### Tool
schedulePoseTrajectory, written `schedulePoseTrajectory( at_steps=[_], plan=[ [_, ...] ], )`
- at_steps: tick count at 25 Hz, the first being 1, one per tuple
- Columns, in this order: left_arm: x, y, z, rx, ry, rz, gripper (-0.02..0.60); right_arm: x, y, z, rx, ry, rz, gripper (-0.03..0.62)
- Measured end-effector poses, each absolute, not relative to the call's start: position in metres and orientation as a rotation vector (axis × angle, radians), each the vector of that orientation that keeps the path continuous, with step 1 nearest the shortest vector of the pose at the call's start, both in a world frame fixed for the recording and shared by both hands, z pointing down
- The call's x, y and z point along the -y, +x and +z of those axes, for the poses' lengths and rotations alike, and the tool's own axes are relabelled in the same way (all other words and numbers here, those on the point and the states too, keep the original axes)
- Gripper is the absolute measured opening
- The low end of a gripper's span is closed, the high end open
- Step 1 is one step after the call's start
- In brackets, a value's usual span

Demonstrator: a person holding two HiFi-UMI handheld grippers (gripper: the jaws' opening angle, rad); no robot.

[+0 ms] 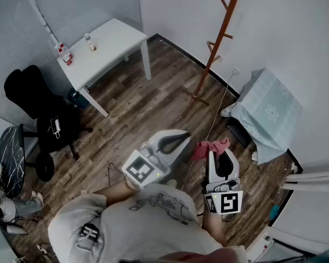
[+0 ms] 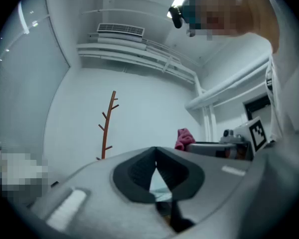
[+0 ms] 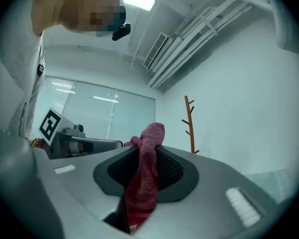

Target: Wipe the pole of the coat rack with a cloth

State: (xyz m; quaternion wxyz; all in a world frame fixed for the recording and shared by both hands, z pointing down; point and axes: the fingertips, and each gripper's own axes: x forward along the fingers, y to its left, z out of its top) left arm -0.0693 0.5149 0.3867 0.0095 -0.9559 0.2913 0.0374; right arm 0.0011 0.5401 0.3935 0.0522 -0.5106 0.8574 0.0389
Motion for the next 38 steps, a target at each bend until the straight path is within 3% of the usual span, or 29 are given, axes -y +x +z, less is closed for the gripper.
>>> schedulePoseTrajectory(
  at_steps=[21,38],
  plan=[
    [-0.507,-0.033,0.406,-0.997,-3.012,0.120,0.003,-0.526,0.044,0.397,-2.648,-1.488,0.084,0.104],
    [-0.322,-0.052,0.389,-0.919,-3.018,0.223,0.005,-0.348,0.015,0.393,-2.656,-1.531,0.162,0.104]
  ],
)
